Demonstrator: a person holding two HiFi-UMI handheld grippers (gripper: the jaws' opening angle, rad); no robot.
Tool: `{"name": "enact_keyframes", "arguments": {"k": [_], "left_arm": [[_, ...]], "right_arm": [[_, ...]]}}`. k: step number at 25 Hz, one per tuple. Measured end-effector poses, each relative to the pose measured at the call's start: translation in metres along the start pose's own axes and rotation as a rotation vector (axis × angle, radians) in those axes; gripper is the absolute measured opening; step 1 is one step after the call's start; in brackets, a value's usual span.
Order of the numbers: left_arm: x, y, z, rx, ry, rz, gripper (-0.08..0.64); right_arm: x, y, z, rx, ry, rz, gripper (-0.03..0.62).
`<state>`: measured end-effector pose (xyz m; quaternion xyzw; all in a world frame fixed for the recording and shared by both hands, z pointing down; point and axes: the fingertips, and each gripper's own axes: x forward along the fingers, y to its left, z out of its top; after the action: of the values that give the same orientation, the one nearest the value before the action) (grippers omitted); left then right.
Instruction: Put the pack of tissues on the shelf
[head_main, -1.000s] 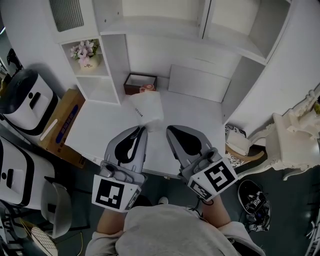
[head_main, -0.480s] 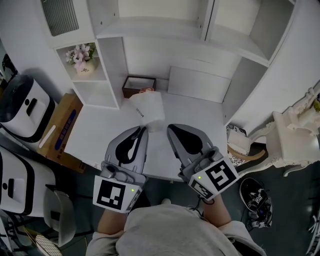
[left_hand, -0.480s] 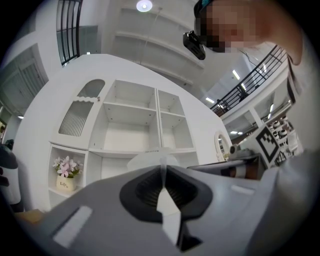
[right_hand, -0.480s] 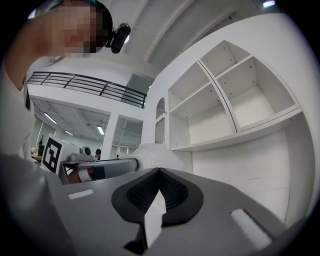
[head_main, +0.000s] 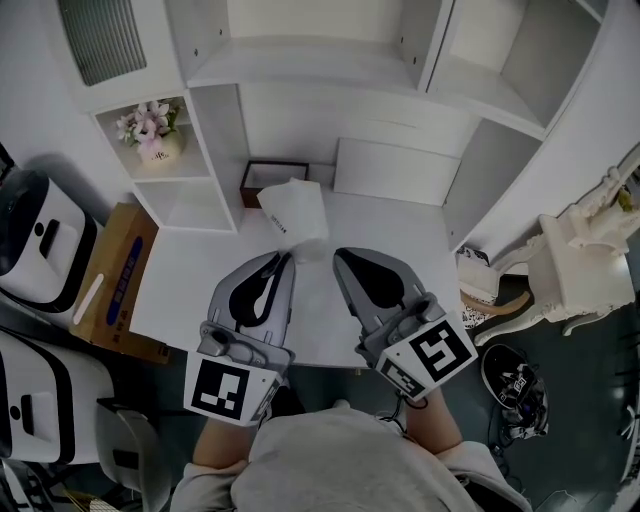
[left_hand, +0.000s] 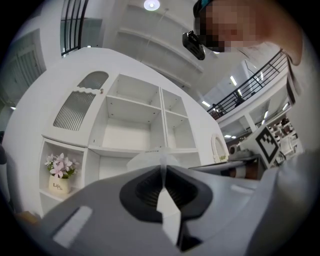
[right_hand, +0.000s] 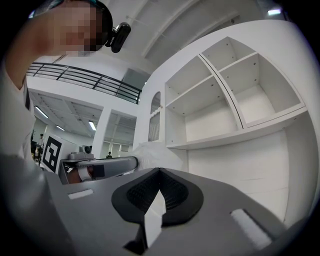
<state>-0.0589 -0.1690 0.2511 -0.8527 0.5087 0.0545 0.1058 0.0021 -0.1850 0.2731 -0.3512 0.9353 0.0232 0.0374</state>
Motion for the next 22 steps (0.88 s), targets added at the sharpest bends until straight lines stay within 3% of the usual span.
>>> {"name": "enact_keyframes", "arguments": {"k": [22], "left_arm": [[0.023, 0.093, -0.019, -0.017, -0.008, -0.184, 0.005]], "right_arm": [[0.09, 0.006, -0.013, 0.002, 0.002, -0.176, 0.002]]}}
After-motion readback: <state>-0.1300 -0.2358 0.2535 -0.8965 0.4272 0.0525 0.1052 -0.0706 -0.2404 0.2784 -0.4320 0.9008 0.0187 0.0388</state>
